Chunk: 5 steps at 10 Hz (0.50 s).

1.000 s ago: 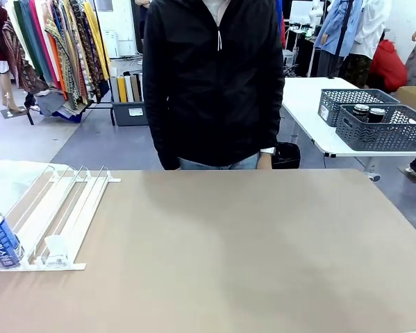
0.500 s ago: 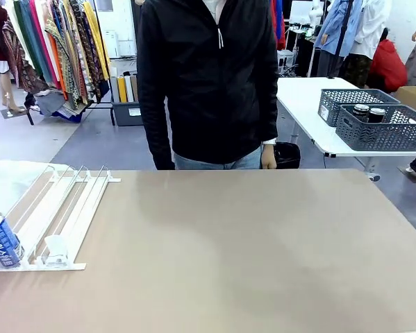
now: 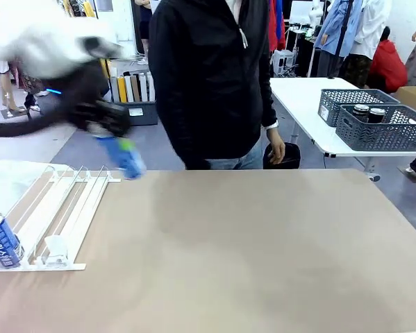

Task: Retrieve and store the cans from the dispenser.
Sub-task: Pick up one can from the Automatic Can Dispenser and place it in the middle of the table.

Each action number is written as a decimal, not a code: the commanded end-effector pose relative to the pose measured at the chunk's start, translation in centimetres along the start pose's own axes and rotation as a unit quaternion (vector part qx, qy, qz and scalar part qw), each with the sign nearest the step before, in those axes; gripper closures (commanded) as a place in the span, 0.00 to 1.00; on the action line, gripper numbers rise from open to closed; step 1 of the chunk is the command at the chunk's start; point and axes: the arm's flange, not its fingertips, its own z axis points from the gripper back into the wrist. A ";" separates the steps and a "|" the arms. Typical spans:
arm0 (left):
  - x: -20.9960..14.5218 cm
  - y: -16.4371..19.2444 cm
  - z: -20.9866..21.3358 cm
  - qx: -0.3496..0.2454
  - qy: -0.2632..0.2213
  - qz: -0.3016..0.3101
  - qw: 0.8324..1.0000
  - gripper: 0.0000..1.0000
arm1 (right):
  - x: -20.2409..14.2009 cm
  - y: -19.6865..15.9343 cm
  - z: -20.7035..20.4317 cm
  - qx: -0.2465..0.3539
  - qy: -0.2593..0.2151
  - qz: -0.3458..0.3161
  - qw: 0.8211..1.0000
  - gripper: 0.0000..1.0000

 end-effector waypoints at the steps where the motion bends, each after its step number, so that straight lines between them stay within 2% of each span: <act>1: 5.9 -1.8 -5.2 0.015 0.026 -0.049 0.998 1.00 | 0.1 0.2 0.1 0.006 0.001 0.011 1.000 0.00; 3: 6.7 -7.7 -15.1 0.011 0.070 -0.127 0.989 1.00 | 0.1 0.2 0.1 0.006 0.001 0.011 1.000 0.00; 5: 6.8 -9.7 -20.4 0.032 0.100 -0.157 0.982 1.00 | 0.1 0.2 0.1 0.006 0.001 0.011 1.000 0.00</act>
